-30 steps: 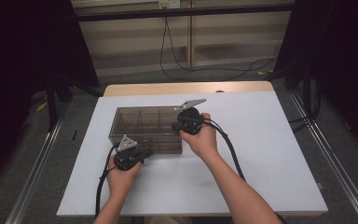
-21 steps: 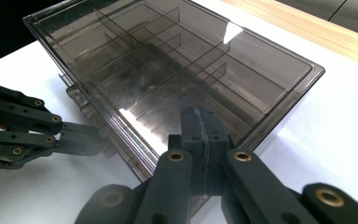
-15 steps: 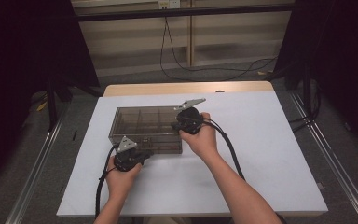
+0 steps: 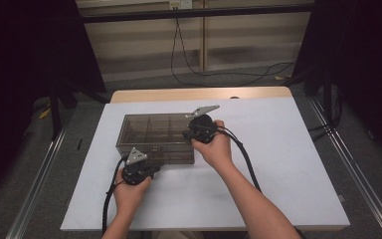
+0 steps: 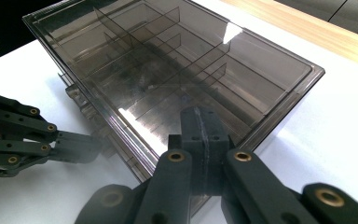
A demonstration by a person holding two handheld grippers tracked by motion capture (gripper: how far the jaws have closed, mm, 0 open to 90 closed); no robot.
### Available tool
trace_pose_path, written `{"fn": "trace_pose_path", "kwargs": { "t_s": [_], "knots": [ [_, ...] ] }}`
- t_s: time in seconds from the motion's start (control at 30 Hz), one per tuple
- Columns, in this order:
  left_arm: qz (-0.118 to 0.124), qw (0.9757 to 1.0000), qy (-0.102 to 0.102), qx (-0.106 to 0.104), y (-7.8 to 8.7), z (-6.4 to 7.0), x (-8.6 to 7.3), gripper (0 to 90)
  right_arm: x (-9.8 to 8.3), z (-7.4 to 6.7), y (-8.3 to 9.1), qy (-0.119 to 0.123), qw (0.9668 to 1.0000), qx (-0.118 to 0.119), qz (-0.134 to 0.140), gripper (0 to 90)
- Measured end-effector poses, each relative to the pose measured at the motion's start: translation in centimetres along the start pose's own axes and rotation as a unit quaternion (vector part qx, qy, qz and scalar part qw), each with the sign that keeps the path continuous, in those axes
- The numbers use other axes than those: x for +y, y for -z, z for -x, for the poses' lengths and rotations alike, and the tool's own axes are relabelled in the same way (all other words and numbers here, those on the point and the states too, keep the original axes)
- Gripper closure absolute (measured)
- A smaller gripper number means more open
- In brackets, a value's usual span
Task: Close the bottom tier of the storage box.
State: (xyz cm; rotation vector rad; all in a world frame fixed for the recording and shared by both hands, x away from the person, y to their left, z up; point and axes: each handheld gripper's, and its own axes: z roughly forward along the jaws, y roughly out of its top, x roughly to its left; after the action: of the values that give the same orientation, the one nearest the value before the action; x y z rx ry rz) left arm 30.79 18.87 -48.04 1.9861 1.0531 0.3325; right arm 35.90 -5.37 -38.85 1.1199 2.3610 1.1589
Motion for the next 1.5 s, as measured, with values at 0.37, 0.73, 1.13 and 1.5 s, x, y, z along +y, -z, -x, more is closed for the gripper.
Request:
{"fn": "trace_pose_path", "kwargs": {
  "t_s": [0.37,0.73,1.13,1.5],
  "knots": [
    [0.005,1.0,0.006,-0.001,-0.4,-0.32,0.04,89.6,-0.07,0.05,-0.06,-0.003,1.0,0.0,0.006,90.0],
    [0.011,0.9999,0.013,0.001,-0.62,-0.42,0.19,89.6,-0.11,0.07,-0.03,-0.008,1.0,0.0,0.005,90.0],
    [0.013,0.9998,0.014,-0.003,-0.65,-0.55,0.37,89.6,-0.05,0.09,-0.13,-0.006,1.0,-0.001,0.006,90.0],
    [0.013,0.9998,0.016,-0.004,-0.56,-0.4,0.38,84.2,-0.05,0.02,-0.18,-0.005,0.9999,-0.005,0.009,90.0]
  ]
}}
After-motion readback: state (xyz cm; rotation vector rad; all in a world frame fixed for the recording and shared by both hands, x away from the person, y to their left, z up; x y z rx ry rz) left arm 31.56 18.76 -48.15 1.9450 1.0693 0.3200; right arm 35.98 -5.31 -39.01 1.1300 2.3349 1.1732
